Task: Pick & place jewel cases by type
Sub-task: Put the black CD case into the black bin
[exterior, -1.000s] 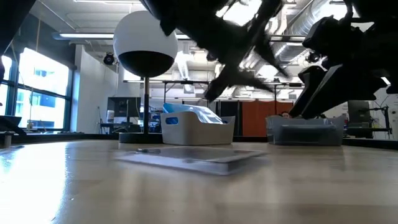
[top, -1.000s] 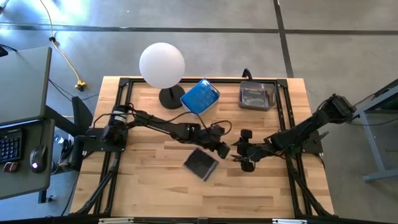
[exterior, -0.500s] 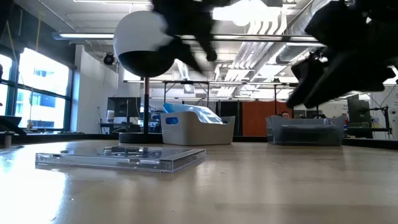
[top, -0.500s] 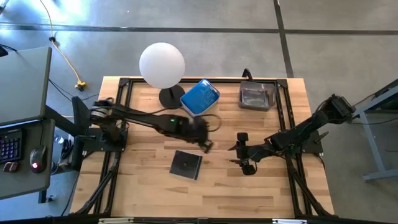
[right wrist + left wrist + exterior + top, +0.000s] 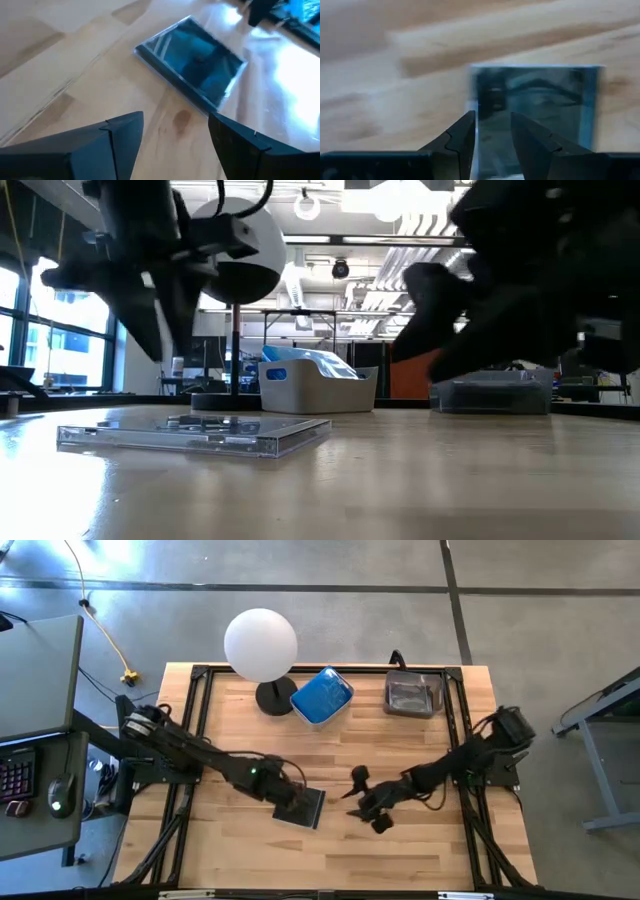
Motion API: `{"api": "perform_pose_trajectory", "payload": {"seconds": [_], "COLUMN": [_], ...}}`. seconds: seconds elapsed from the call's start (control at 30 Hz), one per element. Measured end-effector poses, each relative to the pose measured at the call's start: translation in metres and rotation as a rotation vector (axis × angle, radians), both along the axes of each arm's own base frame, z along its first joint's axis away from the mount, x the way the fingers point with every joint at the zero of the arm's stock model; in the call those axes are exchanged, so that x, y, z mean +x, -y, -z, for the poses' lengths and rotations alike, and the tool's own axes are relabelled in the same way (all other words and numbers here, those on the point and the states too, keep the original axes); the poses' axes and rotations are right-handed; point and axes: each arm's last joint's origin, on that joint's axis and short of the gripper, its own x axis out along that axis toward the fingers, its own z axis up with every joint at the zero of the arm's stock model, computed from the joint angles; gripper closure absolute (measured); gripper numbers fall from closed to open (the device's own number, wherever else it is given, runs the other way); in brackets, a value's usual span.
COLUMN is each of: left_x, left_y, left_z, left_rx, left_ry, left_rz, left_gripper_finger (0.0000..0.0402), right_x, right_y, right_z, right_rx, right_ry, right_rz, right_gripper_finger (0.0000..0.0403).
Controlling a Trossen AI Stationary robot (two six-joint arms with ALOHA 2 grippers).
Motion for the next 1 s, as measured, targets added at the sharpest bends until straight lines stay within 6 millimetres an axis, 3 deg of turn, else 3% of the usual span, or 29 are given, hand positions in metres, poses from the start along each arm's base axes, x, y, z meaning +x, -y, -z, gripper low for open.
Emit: {"api": "perform_pose_trajectory", "payload": {"seconds": [0.17,0.33,0.7,0.83,1.0], "left_x": [-0.012,-0.035,-0.04,-0.036,-0.035], "left_y": [-0.003,-0.012,-0.014,-0.012,-0.011], "left_z": [0.022,0.043,0.083,0.086,0.085], "left_rx": [-0.074,-0.098,-0.237,-0.262,-0.276], "left_ry": [0.139,0.176,0.44,0.488,0.49], "left_rz": [-0.014,-0.051,-0.057,-0.053,-0.048], "left_gripper_finger": [0.0278,0.0278,0.0278,0.0278,0.0278], "right_x": [0.035,0.053,0.064,0.063,0.052], "right_y": [-0.005,0.001,0.009,0.012,0.009], "right_z": [0.002,0.003,0.013,0.016,0.003], "right_rx": [-0.044,-0.087,-0.154,-0.228,-0.365], "right_ry": [-0.095,-0.139,-0.112,-0.137,-0.166], "right_rz": [-0.017,0.034,-0.04,-0.035,0.002], "right_gripper_finger": [0.0182,0.0182,0.0183,0.0183,0.0183]}}
